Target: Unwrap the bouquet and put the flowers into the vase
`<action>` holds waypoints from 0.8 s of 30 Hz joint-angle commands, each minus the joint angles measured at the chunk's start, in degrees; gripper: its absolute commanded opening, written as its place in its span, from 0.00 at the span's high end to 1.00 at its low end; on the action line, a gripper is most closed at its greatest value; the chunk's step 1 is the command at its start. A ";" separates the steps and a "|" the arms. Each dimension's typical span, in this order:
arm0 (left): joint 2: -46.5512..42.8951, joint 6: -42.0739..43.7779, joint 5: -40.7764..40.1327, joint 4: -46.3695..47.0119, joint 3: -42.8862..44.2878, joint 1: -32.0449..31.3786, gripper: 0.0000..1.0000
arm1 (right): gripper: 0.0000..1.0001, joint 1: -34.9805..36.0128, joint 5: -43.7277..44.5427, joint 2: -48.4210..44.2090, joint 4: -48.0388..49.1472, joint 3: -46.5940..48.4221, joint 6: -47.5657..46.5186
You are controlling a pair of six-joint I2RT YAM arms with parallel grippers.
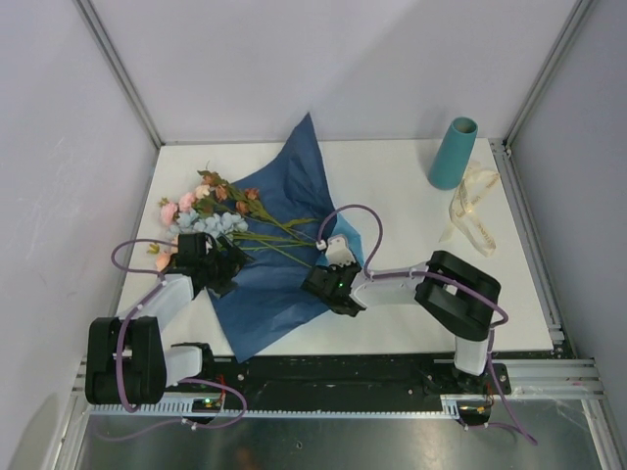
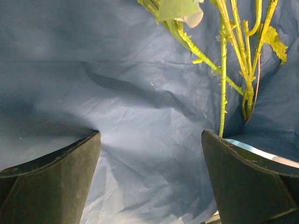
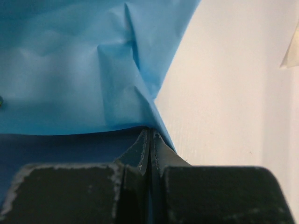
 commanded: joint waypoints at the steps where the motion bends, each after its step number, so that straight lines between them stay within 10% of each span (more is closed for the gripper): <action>1: 1.39 2.14 -8.59 -4.12 -2.04 0.73 0.02 | 1.00 -1.77 6.40 -4.91 -6.12 -1.49 7.94; 14: 1.53 2.21 -9.02 -4.37 -2.06 0.68 0.02 | 1.00 -5.56 6.10 -11.44 -3.81 -2.95 9.61; 24: 1.83 1.95 -8.32 -4.42 -1.98 0.74 0.02 | 1.00 -9.46 -7.64 -25.35 15.43 -13.79 4.61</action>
